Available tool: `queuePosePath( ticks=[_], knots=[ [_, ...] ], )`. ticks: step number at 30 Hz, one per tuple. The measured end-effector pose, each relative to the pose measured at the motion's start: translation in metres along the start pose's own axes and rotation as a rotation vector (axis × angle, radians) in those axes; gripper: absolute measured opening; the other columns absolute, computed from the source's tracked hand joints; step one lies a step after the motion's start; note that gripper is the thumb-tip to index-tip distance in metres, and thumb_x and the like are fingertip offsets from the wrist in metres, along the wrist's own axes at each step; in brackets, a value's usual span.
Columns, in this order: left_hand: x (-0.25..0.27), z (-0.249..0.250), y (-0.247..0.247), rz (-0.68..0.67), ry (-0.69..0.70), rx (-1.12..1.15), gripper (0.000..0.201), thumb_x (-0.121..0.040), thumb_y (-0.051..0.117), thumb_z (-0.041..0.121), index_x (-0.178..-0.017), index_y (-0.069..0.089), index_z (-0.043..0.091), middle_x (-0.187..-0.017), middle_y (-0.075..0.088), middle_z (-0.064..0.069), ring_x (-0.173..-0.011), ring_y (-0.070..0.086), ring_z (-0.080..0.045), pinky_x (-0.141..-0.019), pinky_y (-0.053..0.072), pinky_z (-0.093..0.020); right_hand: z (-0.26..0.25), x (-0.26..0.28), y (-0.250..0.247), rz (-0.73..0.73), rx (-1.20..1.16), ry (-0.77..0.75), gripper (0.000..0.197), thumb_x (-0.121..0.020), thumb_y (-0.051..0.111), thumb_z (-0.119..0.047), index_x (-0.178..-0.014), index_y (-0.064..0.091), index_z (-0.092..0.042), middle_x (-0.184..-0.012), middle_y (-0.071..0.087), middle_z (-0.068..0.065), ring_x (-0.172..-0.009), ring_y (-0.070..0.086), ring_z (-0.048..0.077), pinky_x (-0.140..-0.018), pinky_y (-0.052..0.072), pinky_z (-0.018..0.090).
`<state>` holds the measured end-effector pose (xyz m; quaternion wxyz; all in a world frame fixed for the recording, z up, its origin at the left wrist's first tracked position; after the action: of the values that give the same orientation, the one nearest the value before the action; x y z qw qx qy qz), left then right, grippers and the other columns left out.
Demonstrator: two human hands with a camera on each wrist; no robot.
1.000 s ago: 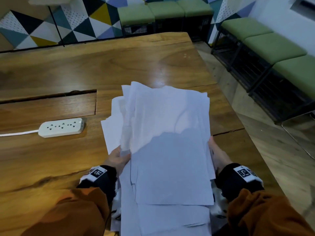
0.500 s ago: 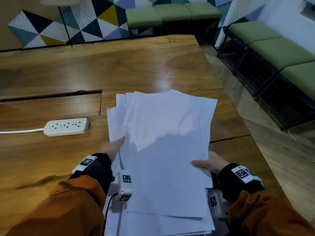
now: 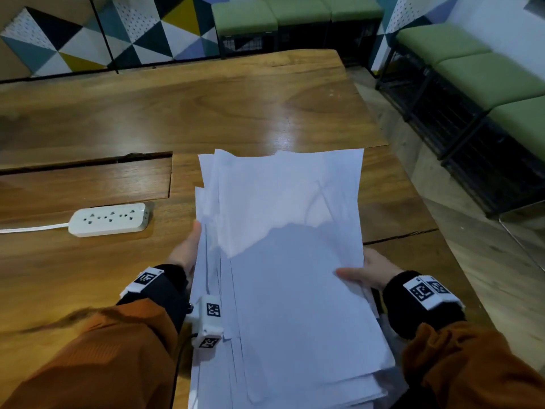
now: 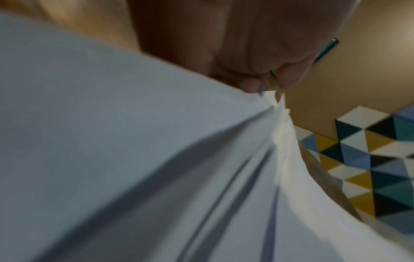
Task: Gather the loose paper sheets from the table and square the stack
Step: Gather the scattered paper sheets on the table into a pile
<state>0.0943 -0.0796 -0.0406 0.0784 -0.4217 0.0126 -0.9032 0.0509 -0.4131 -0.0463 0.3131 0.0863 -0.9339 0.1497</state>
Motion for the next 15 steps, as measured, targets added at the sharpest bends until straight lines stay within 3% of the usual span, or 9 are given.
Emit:
queuePosePath(
  ticks=[2,3,4,6,9,10,12,15],
  knots=[
    [-0.002,-0.008,0.000,-0.103,-0.045,0.036,0.068,-0.062,0.061,0.071,-0.107,0.064,0.021,-0.115,0.068,-0.012,-0.108,0.061,-0.032,-0.102,0.041,-0.051,-0.007,-0.001,-0.003,0.116,-0.128,-0.086,0.036,-0.076,0.069,-0.004,-0.107,0.054,-0.015,-0.092,0.064,-0.006,-0.081,0.061,0.006,-0.056,0.049,0.010],
    [0.001,-0.014,0.001,-0.149,-0.043,-0.027,0.075,-0.056,0.072,0.065,-0.115,0.061,0.019,-0.123,0.064,-0.012,-0.114,0.058,-0.030,-0.106,0.038,-0.049,-0.008,-0.002,-0.005,0.148,-0.168,-0.097,0.042,-0.074,0.070,-0.004,-0.109,0.050,-0.015,-0.093,0.062,-0.008,-0.083,0.060,0.005,-0.056,0.049,0.009],
    [0.003,-0.019,0.003,-0.166,-0.025,-0.089,0.077,-0.055,0.081,0.050,-0.119,0.058,0.014,-0.127,0.061,-0.012,-0.114,0.058,-0.029,-0.106,0.037,-0.046,-0.008,-0.004,-0.005,0.166,-0.198,-0.088,0.049,-0.072,0.073,-0.004,-0.112,0.046,-0.014,-0.095,0.061,-0.006,-0.085,0.060,0.007,-0.061,0.050,0.012],
    [0.008,-0.024,0.010,-0.134,0.056,-0.153,0.059,-0.066,0.080,0.015,-0.118,0.055,0.002,-0.122,0.062,-0.015,-0.101,0.062,-0.028,-0.098,0.044,-0.040,-0.005,-0.008,0.000,0.141,-0.266,-0.059,0.063,-0.063,0.079,-0.006,-0.116,0.045,-0.009,-0.105,0.063,0.004,-0.091,0.063,0.019,-0.072,0.052,0.025],
    [0.020,-0.018,0.022,-0.053,0.181,-0.160,0.047,-0.072,0.068,-0.010,-0.116,0.054,-0.003,-0.110,0.064,-0.021,-0.095,0.061,-0.032,-0.084,0.049,-0.041,0.003,-0.010,0.017,0.008,-0.426,0.000,0.084,-0.035,0.089,-0.015,-0.113,0.058,-0.007,-0.100,0.072,0.010,-0.085,0.071,0.024,-0.062,0.057,0.030],
    [0.025,-0.012,0.025,-0.048,0.227,-0.156,0.043,-0.073,0.064,-0.013,-0.113,0.055,-0.003,-0.104,0.064,-0.021,-0.089,0.061,-0.032,-0.079,0.050,-0.040,0.003,-0.008,0.022,0.003,-0.433,-0.002,0.082,-0.034,0.088,-0.015,-0.111,0.061,-0.005,-0.097,0.073,0.010,-0.083,0.071,0.024,-0.060,0.056,0.029],
    [0.032,-0.001,0.026,-0.046,0.293,-0.140,0.032,-0.076,0.060,-0.013,-0.105,0.058,-0.001,-0.091,0.066,-0.016,-0.079,0.061,-0.028,-0.072,0.052,-0.037,-0.005,0.000,0.023,0.056,-0.423,-0.051,0.067,-0.047,0.079,-0.010,-0.111,0.060,-0.001,-0.099,0.071,0.013,-0.078,0.071,0.022,-0.060,0.057,0.029],
    [0.053,0.021,0.021,-0.075,0.411,-0.086,0.019,-0.080,0.061,-0.004,-0.092,0.062,0.011,-0.084,0.070,-0.009,-0.082,0.065,-0.025,-0.079,0.052,-0.038,-0.030,0.015,0.005,0.151,-0.417,-0.204,0.062,-0.051,0.072,-0.012,-0.109,0.059,0.003,-0.096,0.069,0.014,-0.071,0.068,0.013,-0.060,0.057,0.020]
  ],
)
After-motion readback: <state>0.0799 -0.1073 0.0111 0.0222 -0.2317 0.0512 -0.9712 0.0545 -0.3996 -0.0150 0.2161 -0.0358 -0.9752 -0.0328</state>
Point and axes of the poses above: each hand's wrist, its own x-axis away from the middle knuckle, its own y-axis out of the palm, z = x × y, the point moved 4 cm from there along -x, towards the middle knuckle
